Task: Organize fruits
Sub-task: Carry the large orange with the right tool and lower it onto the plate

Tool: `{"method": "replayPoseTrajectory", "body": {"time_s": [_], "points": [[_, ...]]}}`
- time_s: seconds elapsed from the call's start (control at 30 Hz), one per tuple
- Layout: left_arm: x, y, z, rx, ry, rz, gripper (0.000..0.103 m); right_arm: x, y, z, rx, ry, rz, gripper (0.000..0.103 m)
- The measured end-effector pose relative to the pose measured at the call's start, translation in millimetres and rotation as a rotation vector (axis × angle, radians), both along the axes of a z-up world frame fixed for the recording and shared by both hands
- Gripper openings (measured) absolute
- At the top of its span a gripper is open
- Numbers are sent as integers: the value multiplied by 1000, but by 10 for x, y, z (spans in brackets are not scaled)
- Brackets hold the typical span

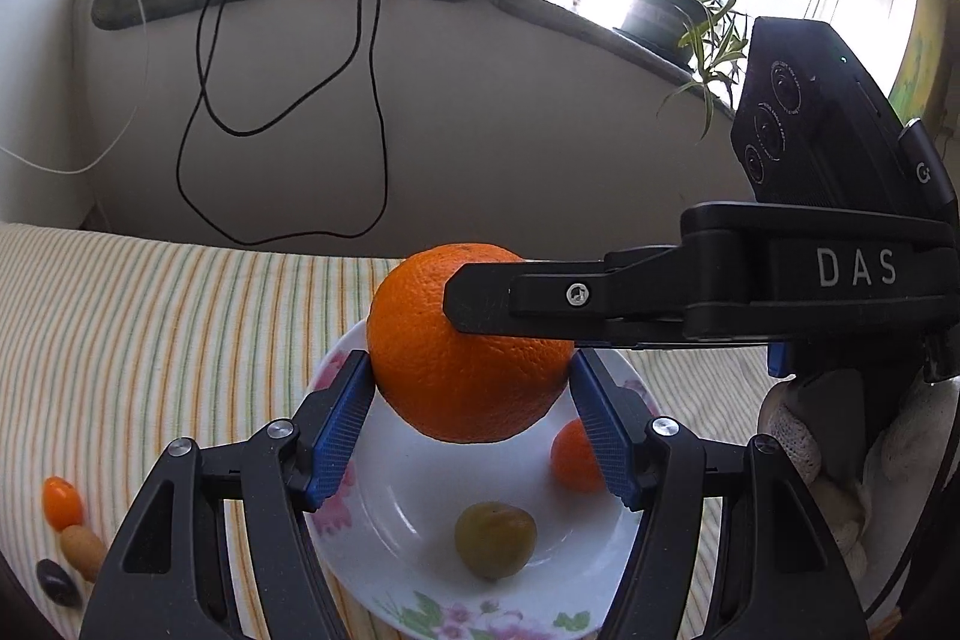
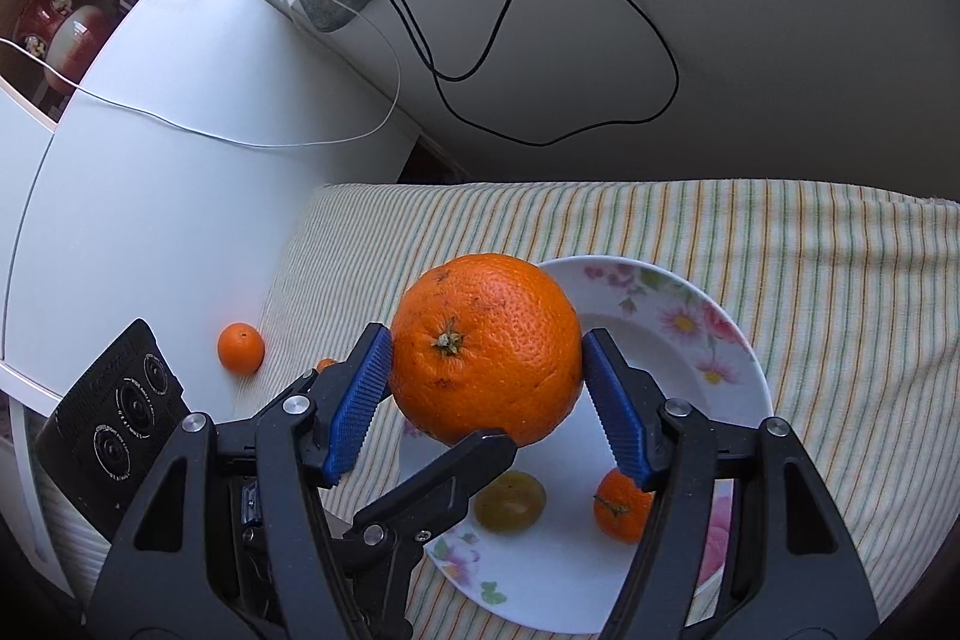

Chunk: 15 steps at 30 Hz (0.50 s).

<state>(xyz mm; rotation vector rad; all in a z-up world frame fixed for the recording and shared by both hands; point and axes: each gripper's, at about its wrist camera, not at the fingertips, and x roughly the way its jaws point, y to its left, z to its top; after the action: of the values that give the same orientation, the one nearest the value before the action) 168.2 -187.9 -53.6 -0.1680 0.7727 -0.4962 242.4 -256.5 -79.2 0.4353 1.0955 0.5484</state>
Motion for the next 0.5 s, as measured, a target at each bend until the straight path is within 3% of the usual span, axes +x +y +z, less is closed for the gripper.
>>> {"method": "replayPoseTrajectory", "body": {"time_s": [0.5], "points": [[106,-133,-115,26,19,-26,67,32,-176,-138,1,28,-23,69]]}}
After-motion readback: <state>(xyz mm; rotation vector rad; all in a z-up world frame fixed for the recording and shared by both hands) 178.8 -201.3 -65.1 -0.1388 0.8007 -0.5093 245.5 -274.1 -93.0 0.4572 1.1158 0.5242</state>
